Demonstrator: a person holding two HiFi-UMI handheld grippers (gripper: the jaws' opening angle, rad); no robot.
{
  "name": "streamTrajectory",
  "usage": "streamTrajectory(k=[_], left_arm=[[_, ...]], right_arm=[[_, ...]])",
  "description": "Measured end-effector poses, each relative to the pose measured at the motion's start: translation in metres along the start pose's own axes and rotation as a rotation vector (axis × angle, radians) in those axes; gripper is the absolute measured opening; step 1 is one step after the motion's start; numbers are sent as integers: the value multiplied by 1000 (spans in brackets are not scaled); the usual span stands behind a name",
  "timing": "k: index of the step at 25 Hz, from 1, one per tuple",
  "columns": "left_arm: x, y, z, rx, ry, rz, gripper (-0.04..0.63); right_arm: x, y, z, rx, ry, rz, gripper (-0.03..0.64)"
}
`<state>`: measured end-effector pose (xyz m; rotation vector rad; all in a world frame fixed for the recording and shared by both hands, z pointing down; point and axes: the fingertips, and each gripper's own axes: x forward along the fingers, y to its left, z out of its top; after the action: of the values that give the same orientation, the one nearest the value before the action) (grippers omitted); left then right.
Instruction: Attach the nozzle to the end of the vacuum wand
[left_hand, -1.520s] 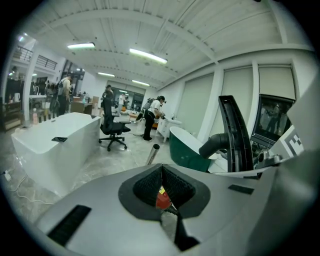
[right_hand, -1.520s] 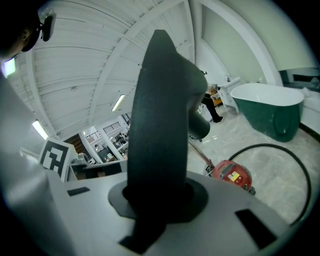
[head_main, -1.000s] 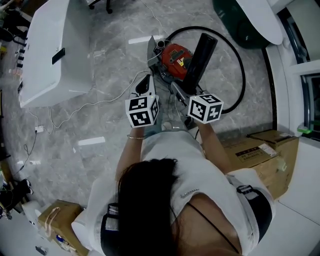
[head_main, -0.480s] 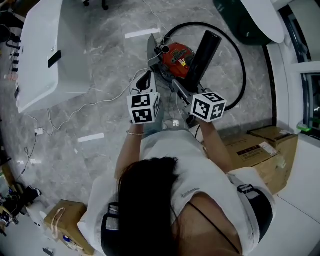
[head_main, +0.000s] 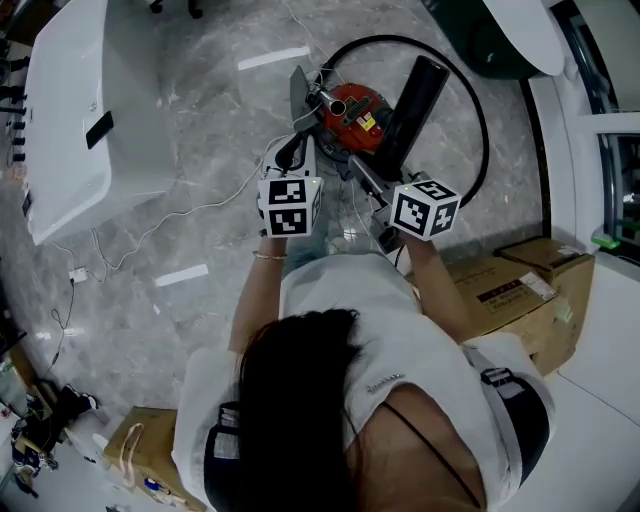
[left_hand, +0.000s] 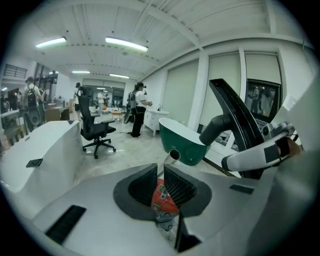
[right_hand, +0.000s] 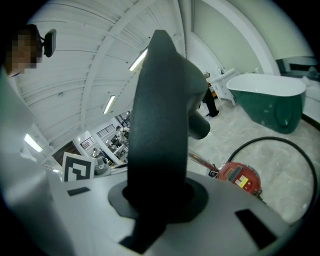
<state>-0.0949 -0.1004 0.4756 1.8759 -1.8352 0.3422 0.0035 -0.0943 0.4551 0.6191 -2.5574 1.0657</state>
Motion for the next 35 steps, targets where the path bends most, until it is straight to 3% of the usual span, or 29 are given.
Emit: streamTrajectory(k=[7, 15, 21, 26, 35], left_arm=[[23, 10, -1, 94, 35, -39, 85], [56, 5, -3, 251, 64, -126, 179], [81, 5, -11, 345, 101, -191, 207], [102, 6, -28, 538, 170, -208, 230], [133, -3, -27, 661, 125, -340, 236]], right_arm=[[14, 0, 10, 6, 3, 14, 63], [22, 0, 14, 10, 8, 53, 63], [27, 0, 22, 22, 3, 79, 63], [28, -4, 22, 49, 7, 94, 63], [38, -8, 24, 77, 9, 101, 63]])
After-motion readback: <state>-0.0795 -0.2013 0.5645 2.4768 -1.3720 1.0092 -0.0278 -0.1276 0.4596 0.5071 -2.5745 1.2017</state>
